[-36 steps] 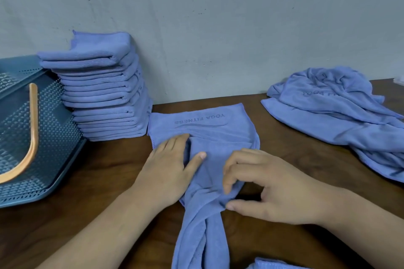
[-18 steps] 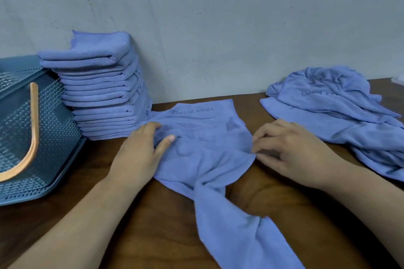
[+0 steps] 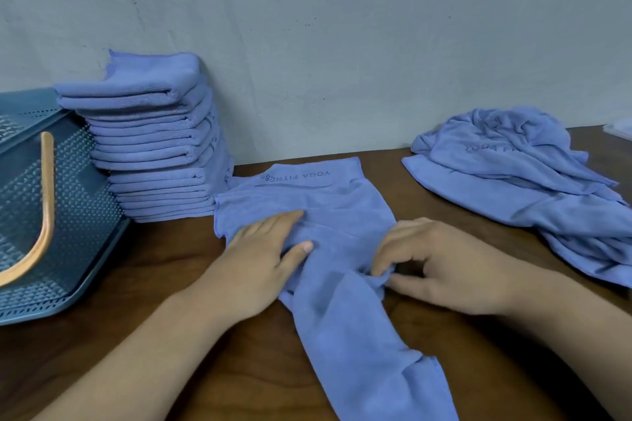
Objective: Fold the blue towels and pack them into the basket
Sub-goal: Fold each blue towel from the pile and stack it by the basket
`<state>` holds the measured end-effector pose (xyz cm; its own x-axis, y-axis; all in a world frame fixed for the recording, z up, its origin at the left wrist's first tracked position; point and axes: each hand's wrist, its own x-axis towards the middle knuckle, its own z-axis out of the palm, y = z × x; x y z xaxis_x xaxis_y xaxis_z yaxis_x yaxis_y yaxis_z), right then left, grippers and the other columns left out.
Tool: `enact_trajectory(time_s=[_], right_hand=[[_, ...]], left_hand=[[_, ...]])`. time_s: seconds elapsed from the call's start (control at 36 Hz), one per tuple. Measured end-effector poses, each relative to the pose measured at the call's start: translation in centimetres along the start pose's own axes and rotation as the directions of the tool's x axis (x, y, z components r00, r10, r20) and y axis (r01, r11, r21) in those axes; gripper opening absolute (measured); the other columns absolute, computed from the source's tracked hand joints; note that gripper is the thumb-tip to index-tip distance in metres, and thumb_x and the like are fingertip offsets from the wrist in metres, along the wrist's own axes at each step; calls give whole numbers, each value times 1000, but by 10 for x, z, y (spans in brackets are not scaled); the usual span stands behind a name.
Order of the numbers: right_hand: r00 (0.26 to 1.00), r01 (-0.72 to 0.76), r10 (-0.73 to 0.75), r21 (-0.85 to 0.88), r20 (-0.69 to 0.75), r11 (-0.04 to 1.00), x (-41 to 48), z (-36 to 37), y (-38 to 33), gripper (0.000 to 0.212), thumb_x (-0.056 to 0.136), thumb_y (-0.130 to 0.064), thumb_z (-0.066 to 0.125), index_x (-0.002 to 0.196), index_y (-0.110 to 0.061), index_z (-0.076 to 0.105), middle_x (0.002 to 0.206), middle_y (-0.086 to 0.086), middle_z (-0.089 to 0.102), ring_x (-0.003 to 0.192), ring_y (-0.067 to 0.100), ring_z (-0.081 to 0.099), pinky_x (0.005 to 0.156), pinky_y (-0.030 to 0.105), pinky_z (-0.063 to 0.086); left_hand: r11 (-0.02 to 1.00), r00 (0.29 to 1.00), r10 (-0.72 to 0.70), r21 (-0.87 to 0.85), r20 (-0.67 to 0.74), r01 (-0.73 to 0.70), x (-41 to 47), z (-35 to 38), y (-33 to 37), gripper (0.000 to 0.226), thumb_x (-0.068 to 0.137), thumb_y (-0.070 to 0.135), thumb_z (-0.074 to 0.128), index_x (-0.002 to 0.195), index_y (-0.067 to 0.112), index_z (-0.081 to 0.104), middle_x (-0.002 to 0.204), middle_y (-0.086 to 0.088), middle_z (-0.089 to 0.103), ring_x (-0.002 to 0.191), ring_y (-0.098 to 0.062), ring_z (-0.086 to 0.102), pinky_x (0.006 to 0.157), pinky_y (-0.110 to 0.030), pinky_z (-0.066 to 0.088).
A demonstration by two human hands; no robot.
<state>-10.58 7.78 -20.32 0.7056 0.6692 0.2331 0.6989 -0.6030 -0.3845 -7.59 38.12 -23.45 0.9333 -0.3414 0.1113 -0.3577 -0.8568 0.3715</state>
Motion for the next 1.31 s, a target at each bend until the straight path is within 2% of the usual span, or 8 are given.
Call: enact_trajectory(time_s=[0.31, 0.53, 0.69, 0.78, 0.83, 0.89, 1.0, 1.31], right_hand=[[956, -214, 213, 19, -204, 977, -6, -14, 14, 25, 93, -10, 72, 95, -35, 70, 100, -15, 66, 91, 14, 66, 75, 23, 51], [780, -623, 596, -145, -191, 769, -2, -1, 7, 49, 80, -88, 54, 91, -41, 60, 95, -18, 57, 95, 2, 51, 85, 32, 50], [799, -555, 578, 167, -164, 815, 8, 10, -2, 18, 89, -46, 75, 82, -31, 67, 90, -15, 66, 91, 9, 58, 85, 36, 51], [752, -455, 654, 653, -82, 605, 12, 5, -14, 26, 87, -36, 67, 75, -16, 54, 77, 2, 59, 77, 22, 53, 76, 44, 41], [771, -305, 628, 927, 105, 219, 15, 1, -22, 21, 89, -32, 58, 89, -11, 60, 98, 9, 68, 95, 33, 62, 89, 48, 45], [838, -256, 474, 962, 270, -95, 15, -5, -31, 40, 98, -27, 46, 116, 0, 69, 128, 17, 71, 121, 38, 66, 107, 51, 47], [860, -175, 400, 919, 317, -353, 16, -7, -36, 18, 94, -25, 56, 98, -10, 64, 99, 10, 58, 88, 28, 58, 80, 39, 52], [720, -385, 512, 883, 468, -267, 1, -38, -10, 23, 96, -31, 68, 116, -20, 68, 118, 8, 70, 99, 27, 68, 99, 44, 49]], left_hand=[[990, 945, 115, -41, -306, -134, -2, -17, -16, 14, 107, 47, 53, 102, 37, 62, 102, 21, 63, 102, -7, 57, 93, -33, 47], [948, 945, 281, -102, -167, -300, -10, -4, 13, 32, 102, 57, 55, 82, 32, 55, 82, 14, 58, 89, -11, 56, 78, -33, 48], [933, 932, 348, -59, -98, -354, -11, 2, 20, 26, 98, 65, 59, 97, 39, 60, 100, 20, 59, 98, -4, 53, 92, -31, 44], [918, 924, 376, -111, -65, -381, -12, 0, 21, 25, 94, 64, 64, 97, 39, 63, 102, 18, 60, 100, -6, 54, 96, -33, 44], [909, 921, 388, -149, -43, -390, -12, -1, 22, 24, 92, 63, 69, 98, 40, 65, 103, 19, 62, 102, -7, 56, 98, -32, 44], [904, 919, 393, -175, -27, -391, -13, -1, 23, 25, 90, 63, 72, 98, 40, 67, 104, 19, 63, 104, -9, 57, 99, -32, 44], [893, 924, 381, -264, 15, -364, -13, -5, 23, 23, 86, 57, 82, 95, 38, 72, 104, 17, 67, 107, -12, 59, 97, -28, 45], [869, 946, 304, -439, 113, -227, -14, -24, 16, 18, 81, 38, 93, 76, 29, 78, 84, 5, 71, 94, -18, 66, 82, -29, 53]])
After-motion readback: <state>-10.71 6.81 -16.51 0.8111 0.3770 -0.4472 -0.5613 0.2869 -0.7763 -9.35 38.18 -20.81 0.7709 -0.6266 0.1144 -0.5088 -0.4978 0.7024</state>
